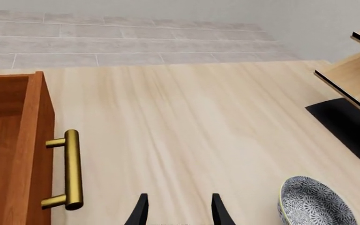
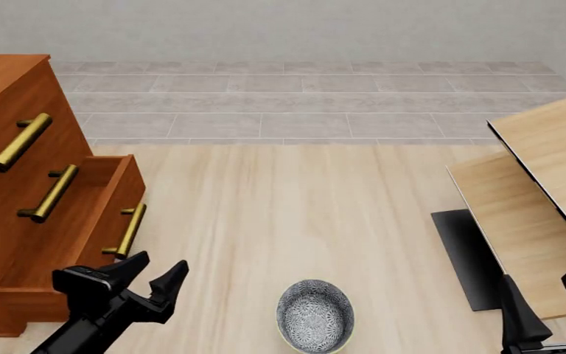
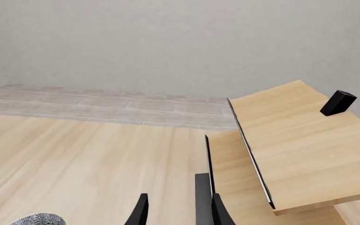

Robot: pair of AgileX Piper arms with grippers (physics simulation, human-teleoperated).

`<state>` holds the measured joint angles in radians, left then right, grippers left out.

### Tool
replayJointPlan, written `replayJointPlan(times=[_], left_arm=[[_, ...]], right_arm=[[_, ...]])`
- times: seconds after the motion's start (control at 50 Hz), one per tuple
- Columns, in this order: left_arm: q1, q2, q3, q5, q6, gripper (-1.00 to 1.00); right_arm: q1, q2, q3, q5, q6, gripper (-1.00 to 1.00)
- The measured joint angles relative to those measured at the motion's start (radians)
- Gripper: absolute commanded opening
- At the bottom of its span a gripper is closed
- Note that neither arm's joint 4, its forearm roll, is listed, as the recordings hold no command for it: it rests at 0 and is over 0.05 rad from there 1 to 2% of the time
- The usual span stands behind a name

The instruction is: Close the bottom drawer of the cabinet.

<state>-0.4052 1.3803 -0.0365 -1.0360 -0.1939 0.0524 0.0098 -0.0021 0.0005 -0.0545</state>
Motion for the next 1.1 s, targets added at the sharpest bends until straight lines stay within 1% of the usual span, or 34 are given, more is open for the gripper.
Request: replayJointPlan(times=[0.26, 0.44, 0.74, 1.1], left_arm=[[0.033, 0.138, -0.014, -0.084, -0.022, 1.0], [0.073, 0.208, -0.026, -0.122, -0.016, 1.0], [0.158, 0.282, -0.053, -0.14, 0.017, 1.0], [0.222, 0.361, -0.081, -0.157, 0.042, 1.0]], right_arm=[[0.002, -0.001, 0.0, 0.0, -0.003, 1.0], [0.003, -0.002, 0.001, 0.001, -0.004, 1.0], [0.004, -0.001, 0.0, 0.0, -0.006, 1.0], [0.006, -0.002, 0.0, -0.001, -0.007, 1.0]])
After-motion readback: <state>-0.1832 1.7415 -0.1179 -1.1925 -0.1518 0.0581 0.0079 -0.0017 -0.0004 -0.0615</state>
